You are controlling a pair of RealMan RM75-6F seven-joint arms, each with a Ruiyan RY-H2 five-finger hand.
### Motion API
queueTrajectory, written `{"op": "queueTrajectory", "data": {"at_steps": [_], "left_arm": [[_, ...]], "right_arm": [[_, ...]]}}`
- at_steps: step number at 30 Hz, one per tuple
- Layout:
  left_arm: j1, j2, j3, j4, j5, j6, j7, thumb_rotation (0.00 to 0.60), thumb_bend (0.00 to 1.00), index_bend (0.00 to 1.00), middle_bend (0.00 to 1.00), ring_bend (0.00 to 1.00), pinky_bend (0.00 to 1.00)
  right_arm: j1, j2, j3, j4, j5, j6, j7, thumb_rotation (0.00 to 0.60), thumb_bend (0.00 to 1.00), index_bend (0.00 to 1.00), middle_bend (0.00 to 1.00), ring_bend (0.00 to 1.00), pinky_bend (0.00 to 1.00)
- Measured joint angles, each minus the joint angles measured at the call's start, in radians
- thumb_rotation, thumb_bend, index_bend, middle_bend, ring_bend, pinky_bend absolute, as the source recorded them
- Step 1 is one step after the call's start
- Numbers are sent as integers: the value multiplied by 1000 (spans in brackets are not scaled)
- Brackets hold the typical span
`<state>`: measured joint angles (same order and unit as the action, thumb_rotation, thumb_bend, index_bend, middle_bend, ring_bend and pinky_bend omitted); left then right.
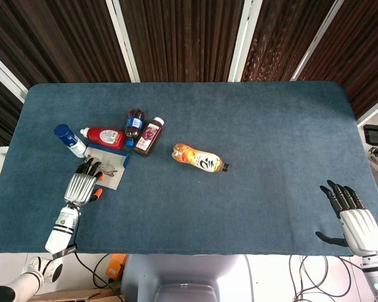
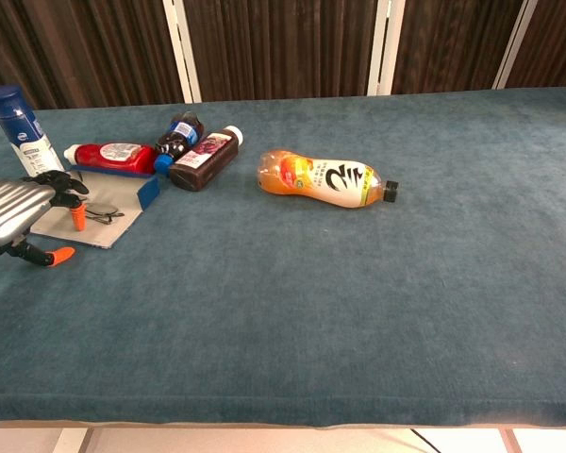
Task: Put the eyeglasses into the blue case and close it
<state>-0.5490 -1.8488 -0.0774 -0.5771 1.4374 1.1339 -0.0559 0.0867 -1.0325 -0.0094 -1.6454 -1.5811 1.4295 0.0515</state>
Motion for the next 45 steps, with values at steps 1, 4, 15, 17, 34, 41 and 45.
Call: {"op": "queueTrajectory", "data": {"at_steps": [1,4,15,17,34,41,45], "left_arm": [[-2,-5,-1,10,0,-2,-5,600,273,477,168,73,191],[-6,-23,-6,44,-2,-6,-21,600,277,500,181,85,195],[-12,-93,-14,173,6,31,-104,600,379,630,259,129,204],[-13,-103,-15,189,7,33,-118,600,379,630,261,130,203],[-37,-186,-37,318,-3,44,-193,600,377,599,281,146,202],[-44,-199,-46,344,-12,30,-191,600,377,598,286,148,203],[-57,-218,-64,368,-28,31,-191,600,375,591,294,157,203]], "right_arm": [[0,0,0,0,0,0,0,600,67,0,0,0,0],[0,0,0,0,1,0,0,600,67,0,0,0,0],[0,0,0,-1,0,-1,-1,600,66,0,0,0,0],[-1,1,0,-2,0,0,1,600,66,0,0,0,0],[-11,13,1,0,-7,24,28,600,67,0,0,0,0],[-12,16,0,-1,-4,21,30,600,66,0,0,0,0],[-13,18,1,-3,-2,22,33,600,66,0,0,0,0]]}}
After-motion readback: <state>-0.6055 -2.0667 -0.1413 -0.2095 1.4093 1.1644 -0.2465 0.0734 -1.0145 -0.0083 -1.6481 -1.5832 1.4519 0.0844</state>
